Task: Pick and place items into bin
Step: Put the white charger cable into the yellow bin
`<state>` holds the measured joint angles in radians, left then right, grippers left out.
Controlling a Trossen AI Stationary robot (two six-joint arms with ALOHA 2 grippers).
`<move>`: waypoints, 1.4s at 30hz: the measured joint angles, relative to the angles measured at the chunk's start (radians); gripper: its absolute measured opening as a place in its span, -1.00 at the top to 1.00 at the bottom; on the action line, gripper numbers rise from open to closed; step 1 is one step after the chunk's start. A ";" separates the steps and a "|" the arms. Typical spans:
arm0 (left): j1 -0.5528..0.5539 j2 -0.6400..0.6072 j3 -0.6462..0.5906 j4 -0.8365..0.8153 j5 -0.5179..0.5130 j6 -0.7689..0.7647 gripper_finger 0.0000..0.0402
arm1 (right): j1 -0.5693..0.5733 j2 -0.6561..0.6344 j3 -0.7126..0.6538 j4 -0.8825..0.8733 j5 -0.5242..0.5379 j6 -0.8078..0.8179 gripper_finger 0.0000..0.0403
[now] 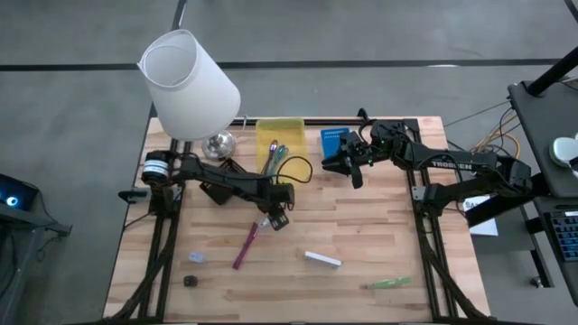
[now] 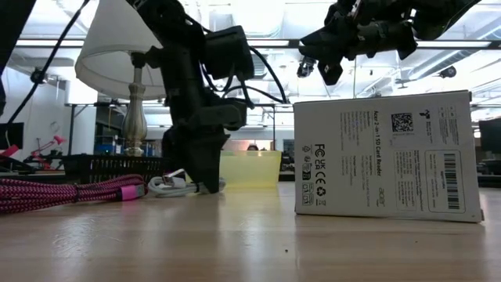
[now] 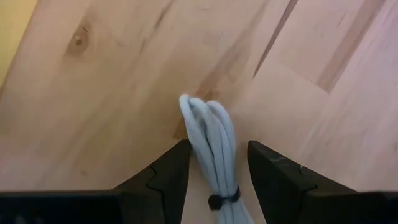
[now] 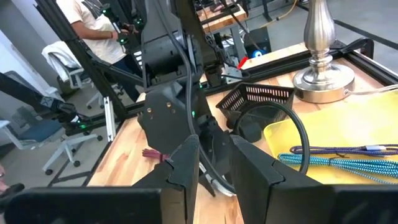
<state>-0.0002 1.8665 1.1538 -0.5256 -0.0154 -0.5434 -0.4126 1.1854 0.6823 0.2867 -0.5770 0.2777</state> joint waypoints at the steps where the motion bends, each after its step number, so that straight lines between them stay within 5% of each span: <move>1: 0.000 0.004 0.000 0.002 -0.001 0.000 0.26 | 0.000 0.000 0.000 0.000 0.000 0.002 0.62; 6: 0.000 0.004 0.000 0.004 -0.002 0.000 0.40 | 0.000 0.000 0.000 0.000 0.000 0.003 0.62; 14: 0.000 0.002 0.003 0.011 0.039 0.004 0.93 | 0.000 0.000 0.000 0.000 0.000 0.001 0.62; 26: 0.000 -0.017 0.111 0.046 0.205 0.290 0.96 | 0.000 0.000 0.000 0.000 0.000 0.003 0.62; 36: 0.034 -0.063 0.241 0.108 0.035 0.429 0.97 | 0.000 0.000 0.000 -0.049 -0.001 -0.001 0.62; 42: 0.061 -0.104 0.249 0.105 -0.294 0.427 0.97 | -0.001 -0.001 0.000 -0.065 -0.002 -0.001 0.62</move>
<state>0.0606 1.7625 1.4024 -0.4206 -0.3096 -0.1167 -0.4133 1.1847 0.6827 0.2216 -0.5785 0.2771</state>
